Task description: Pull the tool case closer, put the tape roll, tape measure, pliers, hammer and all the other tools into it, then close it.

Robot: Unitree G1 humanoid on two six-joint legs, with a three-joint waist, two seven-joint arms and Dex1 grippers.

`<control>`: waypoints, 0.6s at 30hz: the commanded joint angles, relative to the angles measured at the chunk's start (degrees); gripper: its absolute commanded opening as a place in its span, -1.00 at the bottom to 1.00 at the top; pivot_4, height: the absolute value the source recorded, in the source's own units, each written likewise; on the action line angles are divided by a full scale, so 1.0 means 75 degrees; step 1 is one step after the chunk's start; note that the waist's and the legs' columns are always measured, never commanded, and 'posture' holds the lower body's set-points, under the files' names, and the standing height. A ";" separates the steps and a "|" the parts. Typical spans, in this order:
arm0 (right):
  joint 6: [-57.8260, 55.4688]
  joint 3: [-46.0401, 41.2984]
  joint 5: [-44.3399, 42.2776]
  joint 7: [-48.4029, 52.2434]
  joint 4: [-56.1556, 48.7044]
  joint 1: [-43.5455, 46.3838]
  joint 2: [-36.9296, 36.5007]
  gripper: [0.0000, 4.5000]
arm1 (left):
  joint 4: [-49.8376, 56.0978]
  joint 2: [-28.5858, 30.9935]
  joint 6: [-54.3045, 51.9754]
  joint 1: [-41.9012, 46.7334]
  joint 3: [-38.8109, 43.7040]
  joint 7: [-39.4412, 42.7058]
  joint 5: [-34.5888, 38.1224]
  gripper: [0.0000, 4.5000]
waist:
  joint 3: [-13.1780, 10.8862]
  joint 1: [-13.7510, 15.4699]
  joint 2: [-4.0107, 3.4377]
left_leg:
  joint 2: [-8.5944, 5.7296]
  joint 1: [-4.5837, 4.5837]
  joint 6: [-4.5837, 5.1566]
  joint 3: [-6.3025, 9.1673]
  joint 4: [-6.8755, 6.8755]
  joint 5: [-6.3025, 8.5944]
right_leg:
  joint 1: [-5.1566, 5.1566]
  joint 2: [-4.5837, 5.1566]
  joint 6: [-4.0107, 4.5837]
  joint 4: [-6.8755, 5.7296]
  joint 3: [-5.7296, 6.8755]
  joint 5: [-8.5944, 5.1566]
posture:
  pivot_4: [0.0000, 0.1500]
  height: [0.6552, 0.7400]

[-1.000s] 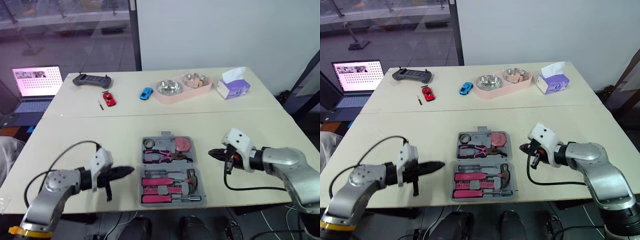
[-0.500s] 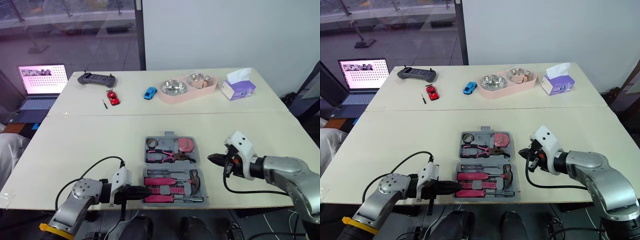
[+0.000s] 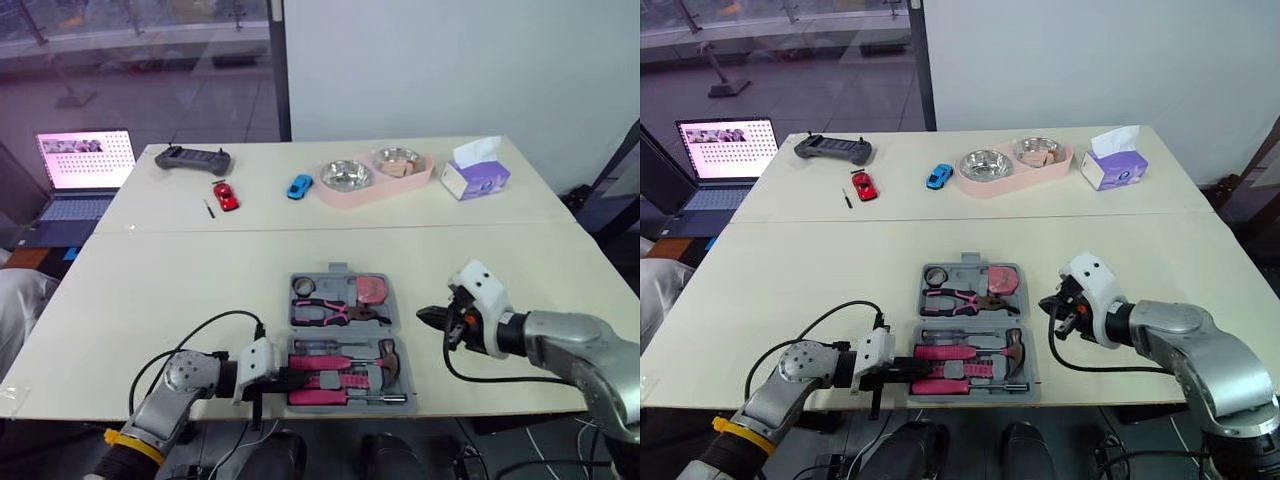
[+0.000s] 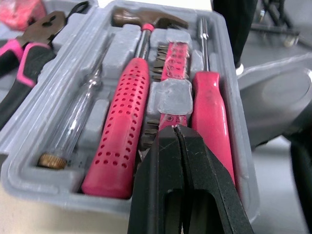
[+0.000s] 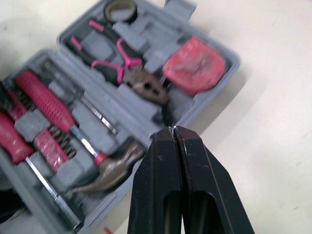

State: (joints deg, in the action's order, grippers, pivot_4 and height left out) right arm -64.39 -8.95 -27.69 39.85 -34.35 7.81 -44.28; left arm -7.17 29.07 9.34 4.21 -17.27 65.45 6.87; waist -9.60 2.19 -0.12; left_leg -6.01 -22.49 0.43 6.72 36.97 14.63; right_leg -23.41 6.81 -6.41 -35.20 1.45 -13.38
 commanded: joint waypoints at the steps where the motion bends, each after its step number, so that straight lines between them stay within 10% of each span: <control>1: 0.0180 0.0282 0.0170 -0.0159 0.0375 0.0275 -0.0148 -0.97 | -0.0594 0.0191 0.0037 -0.0120 -0.0201 -0.0219 -0.0549 -1.00 | 0.0001 -0.0007 -0.0002 | 0.0000 0.0001 0.0000 0.0000 -0.0001 0.0000 | 0.0000 -0.0001 0.0000 0.0000 0.0000 0.0000 | 1.00 1.00; 5: 0.0298 0.0601 0.0352 -0.0436 0.1113 0.0822 0.0110 -0.97 | -0.0779 0.0242 0.0042 -0.0019 -0.0365 -0.0255 -0.0671 -1.00 | 0.0007 -0.0014 -0.0012 | -0.0001 0.0005 0.0001 -0.0002 0.0000 -0.0001 | 0.0003 -0.0001 -0.0001 -0.0001 0.0000 0.0001 | 1.00 1.00; 14: -0.0023 0.1103 0.0671 -0.1296 0.4447 0.3204 0.1891 0.87 | -0.1234 0.0173 0.0191 0.0256 -0.0517 -0.0393 -0.0736 -1.00 | 0.0029 0.0029 -0.0033 | -0.0011 0.0013 0.0003 -0.0002 0.0002 -0.0002 | -0.0003 -0.0004 -0.0006 -0.0005 0.0004 0.0009 | 1.00 1.00; 18: 0.0353 0.1564 0.0941 -0.1143 0.5365 0.3555 0.1984 0.94 | -0.1438 0.0131 0.0268 0.0418 -0.0565 -0.0498 -0.0747 -1.00 | 0.0032 0.0000 -0.0036 | -0.0022 0.0016 0.0007 0.0002 0.0003 0.0000 | -0.0010 0.0000 -0.0010 0.0002 0.0007 0.0012 | 1.00 1.00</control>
State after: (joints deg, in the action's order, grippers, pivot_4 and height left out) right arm -63.14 2.28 -21.18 30.65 4.30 32.88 -30.07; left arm -11.61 29.20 13.47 8.29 -20.85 63.95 5.68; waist -9.36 2.19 -0.39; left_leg -6.16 -22.37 0.48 6.72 36.99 14.63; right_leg -23.45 6.80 -6.48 -35.20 1.50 -13.30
